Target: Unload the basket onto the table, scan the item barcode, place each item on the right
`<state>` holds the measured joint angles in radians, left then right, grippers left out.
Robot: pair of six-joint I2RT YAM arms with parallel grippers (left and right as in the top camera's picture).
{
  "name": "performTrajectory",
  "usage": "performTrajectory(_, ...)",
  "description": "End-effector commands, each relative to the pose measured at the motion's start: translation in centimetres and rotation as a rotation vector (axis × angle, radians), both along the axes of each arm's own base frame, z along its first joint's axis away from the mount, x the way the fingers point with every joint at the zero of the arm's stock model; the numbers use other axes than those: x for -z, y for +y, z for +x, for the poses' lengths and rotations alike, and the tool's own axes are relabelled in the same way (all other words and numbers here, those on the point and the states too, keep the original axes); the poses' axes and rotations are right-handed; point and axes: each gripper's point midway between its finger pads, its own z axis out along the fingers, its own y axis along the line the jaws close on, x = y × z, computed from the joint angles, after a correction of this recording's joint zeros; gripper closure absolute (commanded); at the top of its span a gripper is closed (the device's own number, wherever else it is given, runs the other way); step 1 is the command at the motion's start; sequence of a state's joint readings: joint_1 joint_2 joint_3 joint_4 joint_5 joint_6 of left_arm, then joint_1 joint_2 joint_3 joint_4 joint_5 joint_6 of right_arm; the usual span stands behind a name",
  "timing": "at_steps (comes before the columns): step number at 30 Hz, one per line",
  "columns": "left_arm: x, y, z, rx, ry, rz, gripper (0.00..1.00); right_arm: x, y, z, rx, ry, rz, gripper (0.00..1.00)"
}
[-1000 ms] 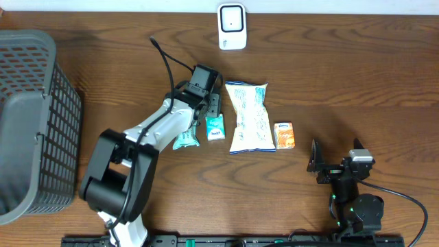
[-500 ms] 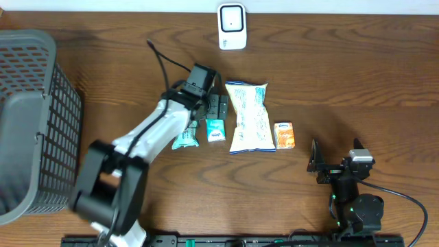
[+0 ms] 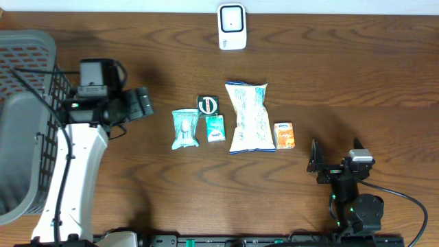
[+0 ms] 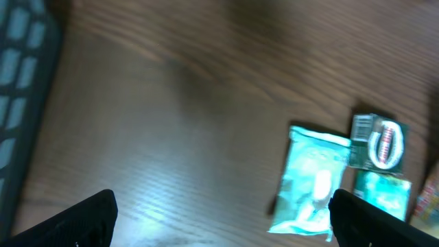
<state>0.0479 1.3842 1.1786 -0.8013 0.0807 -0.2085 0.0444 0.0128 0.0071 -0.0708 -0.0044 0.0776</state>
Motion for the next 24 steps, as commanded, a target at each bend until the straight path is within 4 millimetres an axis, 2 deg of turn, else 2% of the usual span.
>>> performTrajectory(1, 0.1, 1.1, -0.2, -0.018, 0.017, -0.009, 0.02, 0.1, 0.2, 0.0, -0.009, 0.004, -0.012, 0.01)
performTrajectory(2, 0.2, 1.1, -0.2, -0.018, 0.017, -0.009, 0.02, 0.1, 0.2, 0.0, -0.009, 0.002, -0.012, 0.01)
performTrajectory(6, 0.2, 1.1, -0.3, -0.018, 0.021, -0.008, 0.02, -2.6, 0.7, 0.0, -0.036, -0.109, -0.005, 0.01)
performTrajectory(12, 0.3, 1.1, -0.4, -0.018, 0.027, -0.009, 0.02, -1.9, 0.9, 0.0, -0.048, -0.079, 0.003, 0.01)
performTrajectory(18, 0.3, 1.0, -0.4, -0.018, 0.027, -0.009, 0.03, -2.2, 5.0, -0.9, -0.289, -0.07, 0.079, 0.01)
performTrajectory(20, 0.3, 1.0, -0.4, -0.018, 0.027, -0.009, 0.02, -2.6, 5.2, -1.0, -0.302, -0.057, 0.119, 0.01)
performTrajectory(24, 0.3, 1.0, -0.4, -0.018, 0.027, -0.009, 0.02, -6.0, 5.9, -1.0, -0.343, -0.025, 0.151, 0.01)
